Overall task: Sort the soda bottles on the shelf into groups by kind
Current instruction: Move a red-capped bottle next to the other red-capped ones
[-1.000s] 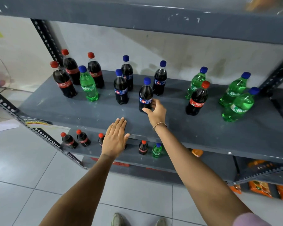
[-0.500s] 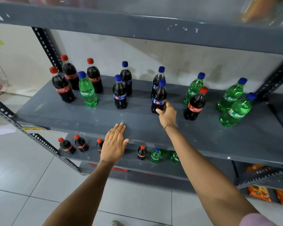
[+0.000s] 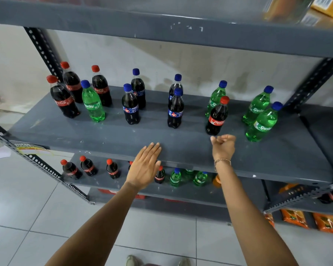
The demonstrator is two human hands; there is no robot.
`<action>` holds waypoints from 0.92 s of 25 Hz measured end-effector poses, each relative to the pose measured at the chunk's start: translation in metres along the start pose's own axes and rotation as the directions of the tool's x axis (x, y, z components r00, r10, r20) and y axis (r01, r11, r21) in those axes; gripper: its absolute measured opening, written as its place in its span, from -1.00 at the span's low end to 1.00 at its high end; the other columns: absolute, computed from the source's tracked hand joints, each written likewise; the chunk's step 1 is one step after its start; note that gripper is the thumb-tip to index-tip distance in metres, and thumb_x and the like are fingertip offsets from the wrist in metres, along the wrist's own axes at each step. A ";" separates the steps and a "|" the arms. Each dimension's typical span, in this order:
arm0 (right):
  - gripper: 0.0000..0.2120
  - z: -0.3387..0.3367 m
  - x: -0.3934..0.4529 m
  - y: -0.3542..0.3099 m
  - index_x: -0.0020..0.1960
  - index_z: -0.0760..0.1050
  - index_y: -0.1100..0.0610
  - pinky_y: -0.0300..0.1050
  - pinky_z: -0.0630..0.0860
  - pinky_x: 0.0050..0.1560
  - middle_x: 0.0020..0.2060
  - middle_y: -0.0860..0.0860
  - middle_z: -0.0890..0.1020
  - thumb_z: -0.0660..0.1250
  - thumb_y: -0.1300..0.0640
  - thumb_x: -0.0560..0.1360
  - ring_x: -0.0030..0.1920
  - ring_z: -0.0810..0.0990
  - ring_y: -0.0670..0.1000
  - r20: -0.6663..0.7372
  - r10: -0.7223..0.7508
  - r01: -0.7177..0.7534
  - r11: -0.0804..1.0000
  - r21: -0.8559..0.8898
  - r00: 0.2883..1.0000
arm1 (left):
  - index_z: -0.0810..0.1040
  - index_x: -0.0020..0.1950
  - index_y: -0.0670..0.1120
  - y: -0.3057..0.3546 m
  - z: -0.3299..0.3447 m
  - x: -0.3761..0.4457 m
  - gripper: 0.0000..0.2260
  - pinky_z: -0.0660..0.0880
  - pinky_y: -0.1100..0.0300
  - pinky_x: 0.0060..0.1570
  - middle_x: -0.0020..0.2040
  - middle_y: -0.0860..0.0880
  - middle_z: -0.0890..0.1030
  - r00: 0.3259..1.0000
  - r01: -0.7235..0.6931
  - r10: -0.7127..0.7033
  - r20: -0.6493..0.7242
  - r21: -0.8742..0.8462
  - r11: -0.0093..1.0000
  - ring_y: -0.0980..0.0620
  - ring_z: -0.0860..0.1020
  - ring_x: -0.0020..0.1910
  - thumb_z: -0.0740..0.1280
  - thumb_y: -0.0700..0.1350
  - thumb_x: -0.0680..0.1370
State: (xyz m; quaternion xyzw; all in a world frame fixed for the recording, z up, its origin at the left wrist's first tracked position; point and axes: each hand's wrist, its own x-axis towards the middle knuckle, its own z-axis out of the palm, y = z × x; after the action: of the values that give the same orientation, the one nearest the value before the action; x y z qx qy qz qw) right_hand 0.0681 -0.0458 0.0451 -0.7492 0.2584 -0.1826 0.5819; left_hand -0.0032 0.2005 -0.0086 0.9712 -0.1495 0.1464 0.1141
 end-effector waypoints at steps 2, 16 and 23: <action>-0.65 -0.017 0.018 -0.001 0.06 0.29 0.19 0.08 0.43 0.25 -0.04 0.11 0.52 0.40 0.28 0.39 0.03 0.49 0.10 0.145 -0.045 0.054 0.997 -0.060 0.988 | 0.38 0.38 -0.23 0.011 0.004 0.005 -0.50 0.12 0.02 0.41 0.40 -0.15 0.41 1.000 0.014 -0.014 0.026 -0.001 1.000 -0.11 0.30 0.42 -0.11 0.02 0.64; -0.50 -0.019 0.030 -0.017 0.29 0.28 0.24 -0.15 0.41 0.16 0.18 0.14 0.49 0.36 0.36 0.40 0.13 0.48 0.00 0.476 -0.216 0.242 0.970 0.007 0.852 | 0.29 0.43 -0.26 -0.036 -0.013 -0.028 -0.45 0.01 0.07 0.45 0.44 -0.20 0.32 0.967 0.255 -0.253 -0.031 0.051 0.966 -0.12 0.21 0.46 -0.11 0.09 0.63; -0.51 0.054 -0.062 -0.026 0.20 0.38 0.20 -0.47 0.50 -0.03 0.02 0.02 0.56 0.45 0.33 0.32 -0.04 0.55 -0.09 0.586 -0.219 0.232 0.971 0.054 0.780 | 0.28 0.42 -0.32 -0.152 -0.054 -0.053 -0.34 -0.11 0.19 0.42 0.44 -0.26 0.30 0.925 0.379 -0.376 -0.058 0.055 0.924 -0.19 0.21 0.45 -0.17 0.18 0.61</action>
State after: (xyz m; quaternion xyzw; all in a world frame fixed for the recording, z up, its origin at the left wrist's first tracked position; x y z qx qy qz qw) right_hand 0.0537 0.0379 0.0580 -0.8004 -0.0236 -0.0074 0.5990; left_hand -0.0155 0.3694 -0.0026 0.9813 0.0480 0.1488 0.1119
